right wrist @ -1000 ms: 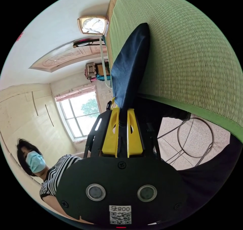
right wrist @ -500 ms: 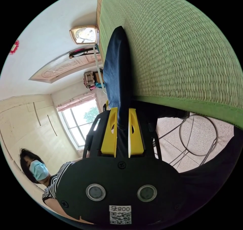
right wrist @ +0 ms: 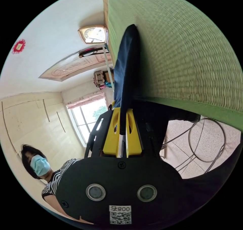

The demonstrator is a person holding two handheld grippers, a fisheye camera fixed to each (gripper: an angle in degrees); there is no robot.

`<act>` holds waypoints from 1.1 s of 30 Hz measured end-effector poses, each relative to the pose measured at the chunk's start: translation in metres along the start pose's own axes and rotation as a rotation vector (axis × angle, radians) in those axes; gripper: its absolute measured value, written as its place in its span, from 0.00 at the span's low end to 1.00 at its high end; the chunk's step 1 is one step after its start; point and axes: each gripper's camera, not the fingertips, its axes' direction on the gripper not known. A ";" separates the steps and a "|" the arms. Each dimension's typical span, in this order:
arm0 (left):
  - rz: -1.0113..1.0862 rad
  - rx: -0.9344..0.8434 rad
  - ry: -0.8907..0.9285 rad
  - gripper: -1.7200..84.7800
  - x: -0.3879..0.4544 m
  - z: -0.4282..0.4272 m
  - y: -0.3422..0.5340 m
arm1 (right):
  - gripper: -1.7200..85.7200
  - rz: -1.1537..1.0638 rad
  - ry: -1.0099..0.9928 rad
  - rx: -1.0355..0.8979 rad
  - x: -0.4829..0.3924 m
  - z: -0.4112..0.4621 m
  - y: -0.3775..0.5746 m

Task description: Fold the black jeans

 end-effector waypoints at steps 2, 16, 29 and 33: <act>0.037 -0.006 0.002 0.12 0.003 0.030 0.007 | 0.04 -0.048 -0.018 -0.005 -0.027 0.002 0.020; 0.266 -0.185 0.002 0.11 0.072 0.344 0.003 | 0.03 -0.270 -0.064 0.200 -0.198 -0.067 0.085; 0.753 -0.700 0.460 0.11 0.266 0.863 0.131 | 0.03 -0.768 0.203 0.849 -0.464 -0.319 0.321; 0.818 -0.900 0.456 0.11 0.252 1.003 0.199 | 0.03 -0.768 0.240 1.050 -0.448 -0.343 0.404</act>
